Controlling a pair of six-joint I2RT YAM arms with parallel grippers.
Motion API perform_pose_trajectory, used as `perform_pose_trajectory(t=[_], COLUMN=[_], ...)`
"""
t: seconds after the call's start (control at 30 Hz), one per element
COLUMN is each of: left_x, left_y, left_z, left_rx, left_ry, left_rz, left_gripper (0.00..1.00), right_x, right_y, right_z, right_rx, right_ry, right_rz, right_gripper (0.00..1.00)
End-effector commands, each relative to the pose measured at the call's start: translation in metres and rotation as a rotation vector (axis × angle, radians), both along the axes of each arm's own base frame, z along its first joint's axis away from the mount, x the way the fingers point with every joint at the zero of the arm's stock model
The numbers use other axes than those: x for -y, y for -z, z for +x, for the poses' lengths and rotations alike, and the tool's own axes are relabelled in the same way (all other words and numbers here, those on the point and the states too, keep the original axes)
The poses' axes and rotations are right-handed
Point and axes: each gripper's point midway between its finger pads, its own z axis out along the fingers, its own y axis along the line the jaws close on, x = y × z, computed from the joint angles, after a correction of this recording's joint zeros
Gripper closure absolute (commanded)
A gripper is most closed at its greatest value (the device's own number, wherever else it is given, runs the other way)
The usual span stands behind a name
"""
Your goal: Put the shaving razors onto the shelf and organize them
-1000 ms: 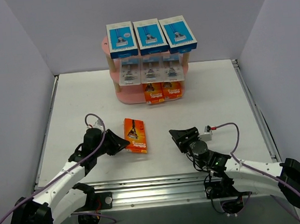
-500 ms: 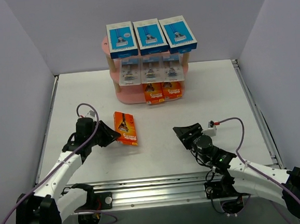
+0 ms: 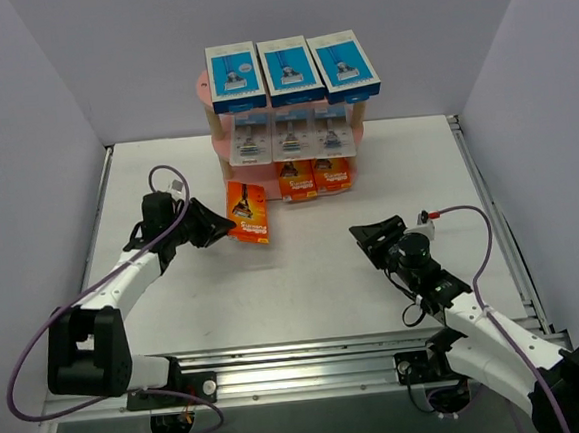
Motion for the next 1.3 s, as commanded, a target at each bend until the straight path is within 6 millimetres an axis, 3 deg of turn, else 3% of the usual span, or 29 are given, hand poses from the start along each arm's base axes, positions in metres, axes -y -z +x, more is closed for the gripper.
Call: perform_pose_trajectory(t=[0.0,0.23,0.57,1.27], left_x=[0.010,0.006,0.009,0.011], left_y=[-0.043,-0.035,-0.016,0.019], left_z=[0.031,0.058,0.094,0.136], left_rx=[0.153,0.151,0.147,0.105], left_ry=[0.056,0.067,0.080,0.000], left_rz=[-0.058,-0.058,-0.095,-0.178], left_gripper=[0.98,0.98,0.98,0.98], right_x=[-0.002,0.007,0.024,0.053], right_y=[-0.008,-0.003,-0.014,0.003], right_z=[0.005,0.011,0.027,0.045], right_rx=[-0.001,-0.023,-0.018,-0.066], right_ry=[-0.062,-0.067,-0.049,-0.021], right_rz=[-0.004,-0.012,-0.049,-0.055], right_gripper=[0.53,0.54,0.54,0.54])
